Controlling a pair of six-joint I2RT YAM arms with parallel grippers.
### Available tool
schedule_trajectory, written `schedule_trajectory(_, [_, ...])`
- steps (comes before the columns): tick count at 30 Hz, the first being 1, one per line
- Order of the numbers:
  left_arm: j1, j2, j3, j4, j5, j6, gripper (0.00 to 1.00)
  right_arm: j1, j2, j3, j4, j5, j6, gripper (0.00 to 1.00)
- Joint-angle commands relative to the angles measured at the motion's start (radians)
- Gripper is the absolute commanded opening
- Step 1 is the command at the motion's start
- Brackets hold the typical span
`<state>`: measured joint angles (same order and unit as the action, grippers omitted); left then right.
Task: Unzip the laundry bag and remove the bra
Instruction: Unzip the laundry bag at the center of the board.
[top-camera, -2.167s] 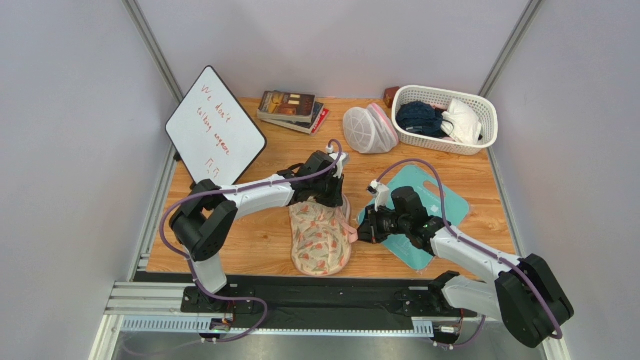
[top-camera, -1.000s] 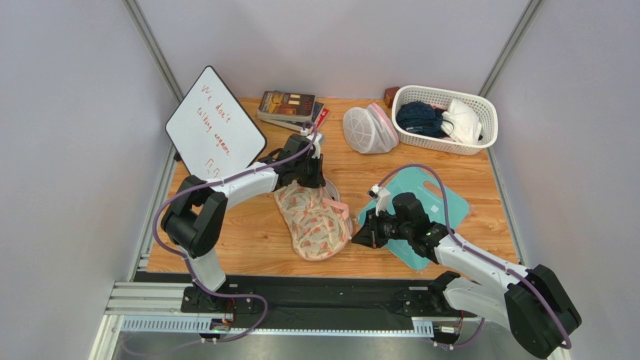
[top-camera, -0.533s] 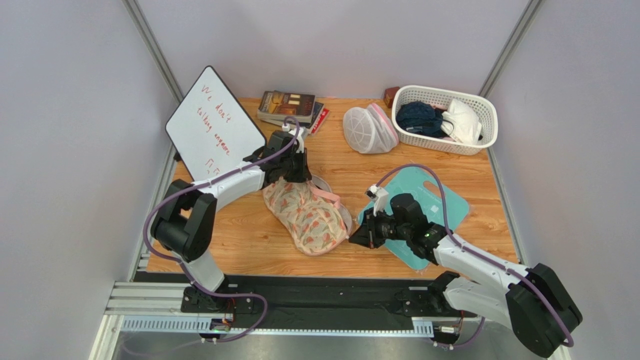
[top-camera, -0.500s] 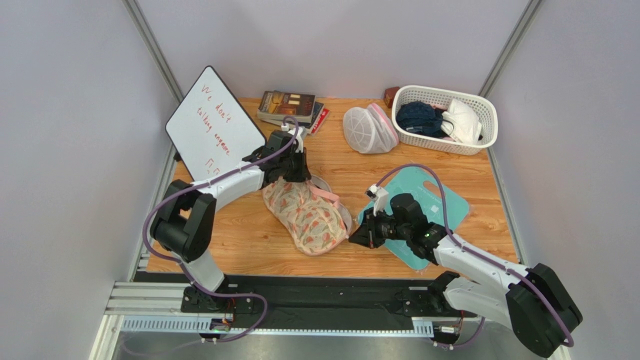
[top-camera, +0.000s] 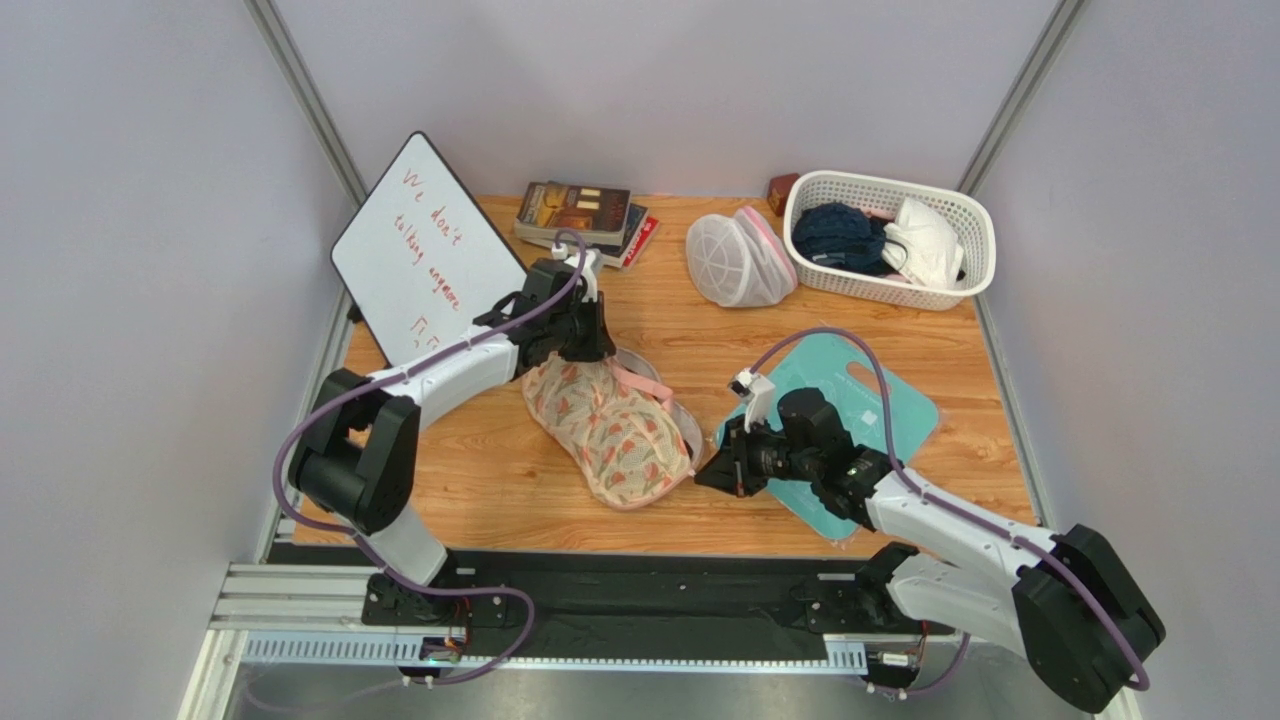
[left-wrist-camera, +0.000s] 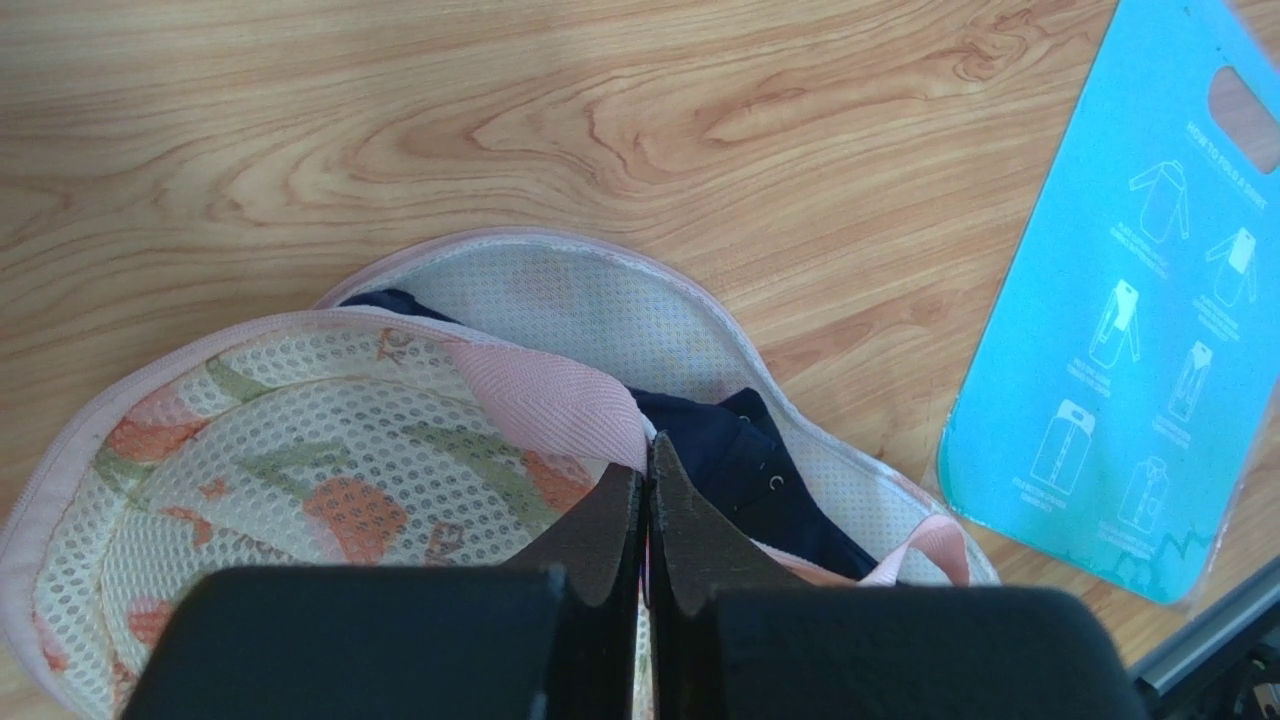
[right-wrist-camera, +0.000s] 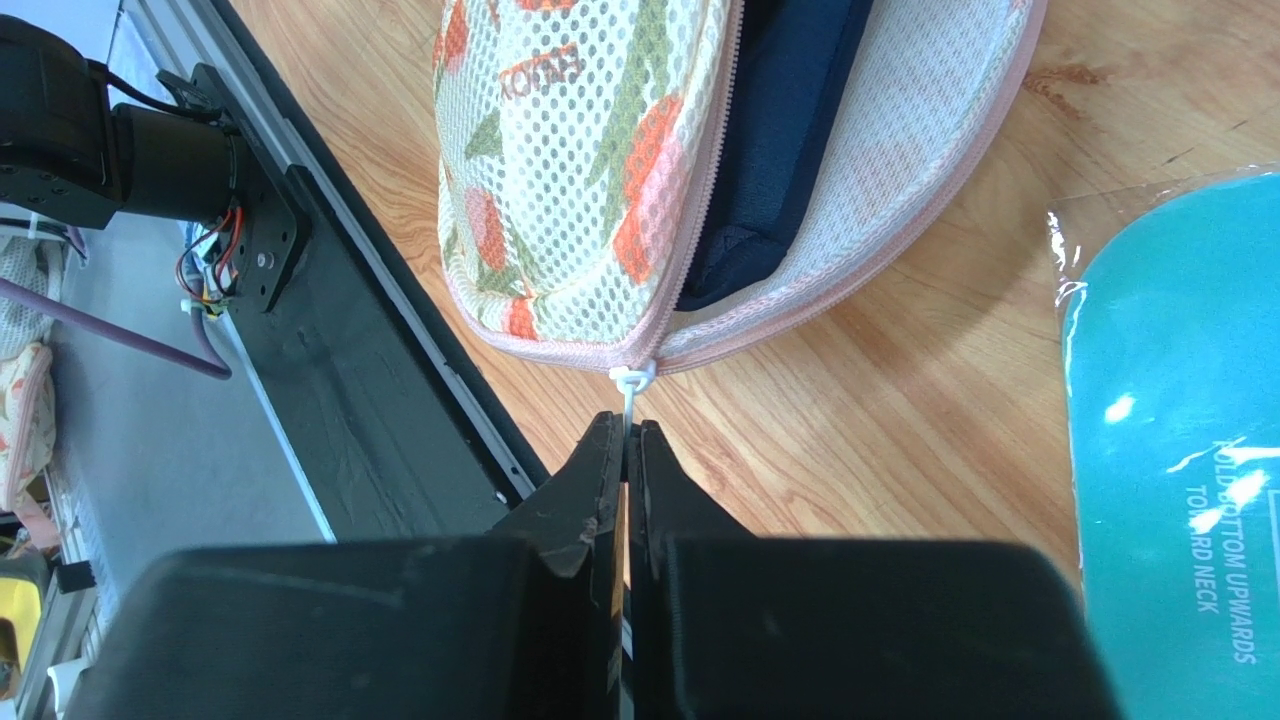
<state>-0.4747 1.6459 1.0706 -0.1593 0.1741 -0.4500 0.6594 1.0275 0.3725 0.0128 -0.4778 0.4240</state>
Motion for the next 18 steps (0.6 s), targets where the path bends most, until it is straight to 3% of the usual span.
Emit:
schedule_trajectory(1, [0.030, -0.081, 0.003, 0.076, -0.091, 0.023, 0.00, 0.025, 0.008, -0.012, -0.022, -0.022, 0.022, 0.00])
schedule_trajectory(10, [0.031, -0.038, 0.068, 0.047, -0.128, 0.020, 0.00, 0.066, -0.001, -0.021, -0.024, 0.008, 0.045, 0.00])
schedule_trajectory(14, [0.030, -0.032, 0.074, 0.058, -0.076, 0.028, 0.00, 0.074, 0.002, -0.027, 0.007, 0.024, 0.062, 0.00])
schedule_trajectory(17, [0.012, -0.070, 0.071, 0.032, -0.045, 0.053, 0.34, 0.072, 0.011, -0.027, 0.019, 0.041, 0.079, 0.00])
schedule_trajectory(18, [0.001, -0.089, 0.065, 0.021, -0.059, 0.060, 0.52, 0.074, 0.016, -0.026, 0.026, 0.044, 0.081, 0.00])
